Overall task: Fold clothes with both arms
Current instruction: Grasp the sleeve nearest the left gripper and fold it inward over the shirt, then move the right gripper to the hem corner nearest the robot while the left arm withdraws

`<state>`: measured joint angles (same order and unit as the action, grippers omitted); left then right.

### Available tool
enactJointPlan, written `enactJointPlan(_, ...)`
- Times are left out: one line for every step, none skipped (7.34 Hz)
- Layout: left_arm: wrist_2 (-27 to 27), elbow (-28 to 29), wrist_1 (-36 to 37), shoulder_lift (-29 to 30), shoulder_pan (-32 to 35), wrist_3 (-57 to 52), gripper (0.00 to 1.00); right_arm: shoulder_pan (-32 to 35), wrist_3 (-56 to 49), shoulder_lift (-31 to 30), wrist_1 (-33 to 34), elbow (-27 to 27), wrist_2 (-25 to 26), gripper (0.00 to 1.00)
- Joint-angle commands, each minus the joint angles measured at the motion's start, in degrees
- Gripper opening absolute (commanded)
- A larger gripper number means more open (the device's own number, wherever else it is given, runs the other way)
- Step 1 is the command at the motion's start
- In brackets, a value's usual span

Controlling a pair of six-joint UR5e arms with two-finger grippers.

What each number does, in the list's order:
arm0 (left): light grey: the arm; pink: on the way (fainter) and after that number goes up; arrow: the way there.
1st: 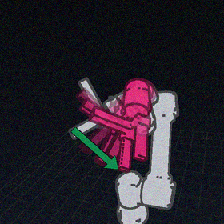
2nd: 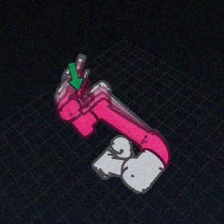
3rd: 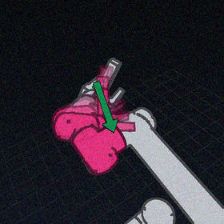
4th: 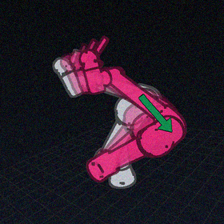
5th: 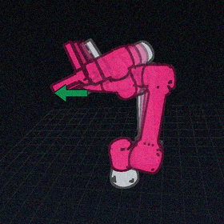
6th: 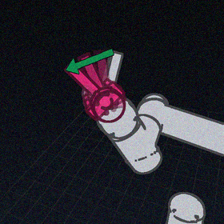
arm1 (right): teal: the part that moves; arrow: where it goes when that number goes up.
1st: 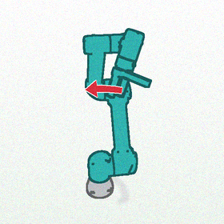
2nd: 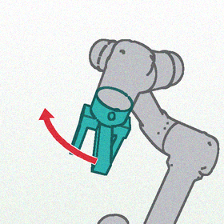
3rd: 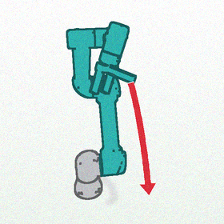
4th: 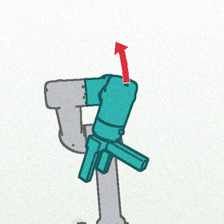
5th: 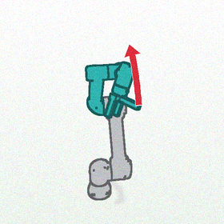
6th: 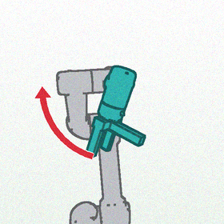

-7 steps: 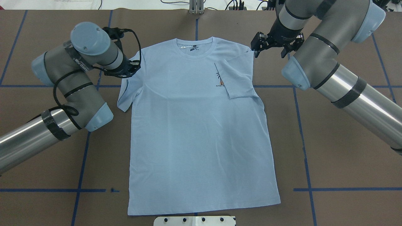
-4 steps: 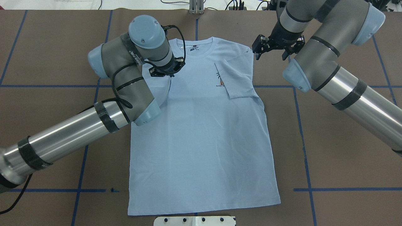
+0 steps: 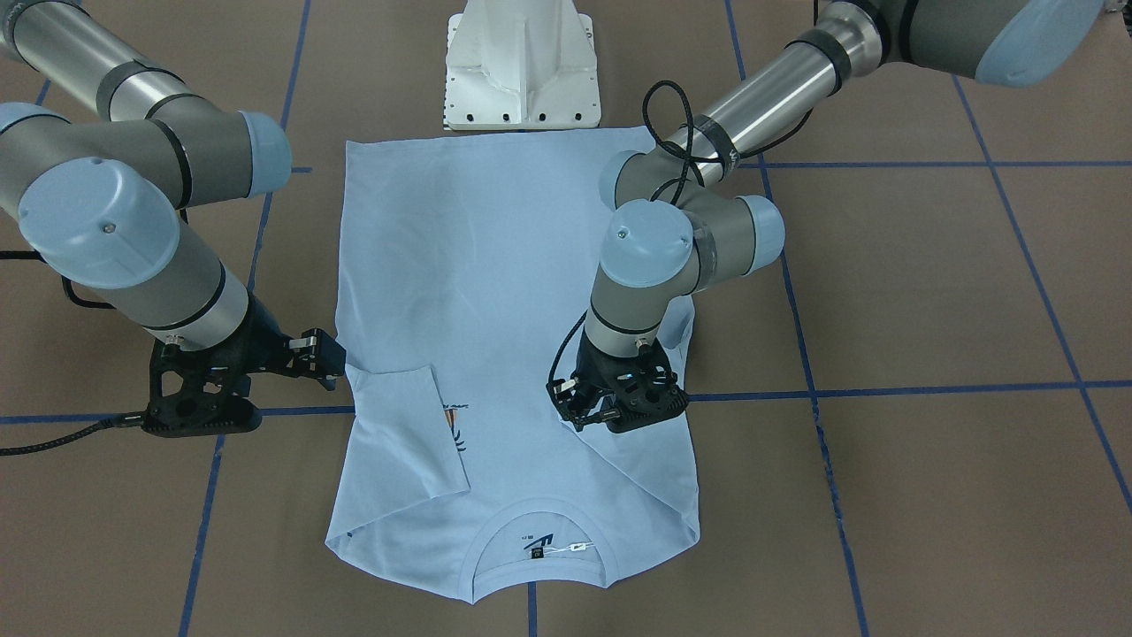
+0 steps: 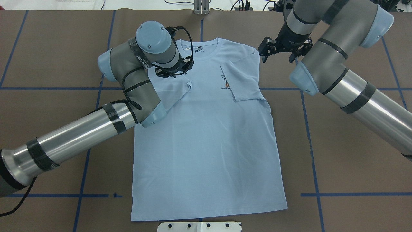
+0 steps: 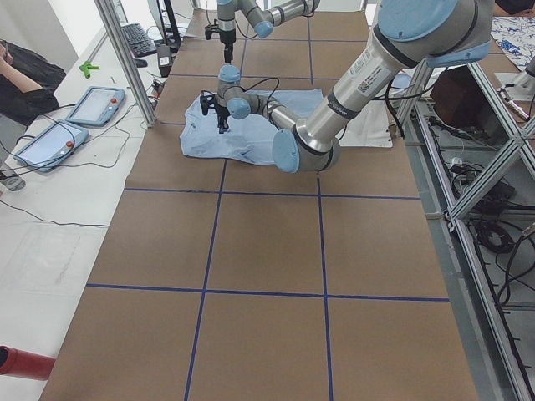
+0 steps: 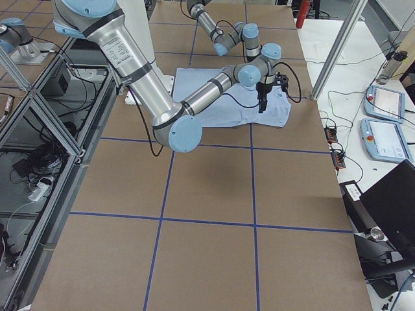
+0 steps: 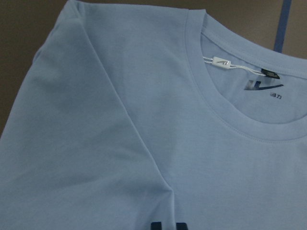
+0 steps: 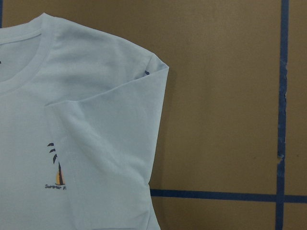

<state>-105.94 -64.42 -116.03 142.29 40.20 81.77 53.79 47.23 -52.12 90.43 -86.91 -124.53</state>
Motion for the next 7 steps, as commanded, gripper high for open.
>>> enactJointPlan(-2.23, -2.19, 0.44, -0.70, 1.28, -1.96, 1.00, -0.01, 0.32, -0.09, -0.08, -0.27, -0.01, 1.00)
enactJointPlan(-3.56, -8.20, 0.71, -5.92, 1.37, -3.71, 1.00, -0.62, 1.10, -1.14, -0.08, -1.76, -0.10, 1.00)
enactJointPlan(-3.75, -17.05, 1.32, -13.37, 1.38, -4.95, 1.00, -1.58, 2.50, -4.02, -0.17, -5.25, -0.01, 1.00)
enactJointPlan(-4.18, -25.58, 6.55, -17.97, 1.29, -6.26, 1.00, -3.68, 7.48, -7.70, -0.95, -10.33, 0.34, 1.00)
enactJointPlan(-4.10, -32.45, 12.00, -20.80, 0.94, -7.76, 1.00, -6.74, 12.31, -12.78, -4.70, -15.00, 1.82, 1.00)
enactJointPlan(-4.10, -41.92, 12.40, -28.23, 0.59, -9.25, 1.00, -10.60, 16.36, -19.45, -12.22, -18.96, 4.97, 1.00)
enactJointPlan(-4.01, -49.41, 12.23, -35.00, 0.50, -9.35, 1.00, -15.77, 22.06, -26.74, -17.25, -23.17, 9.17, 1.00)
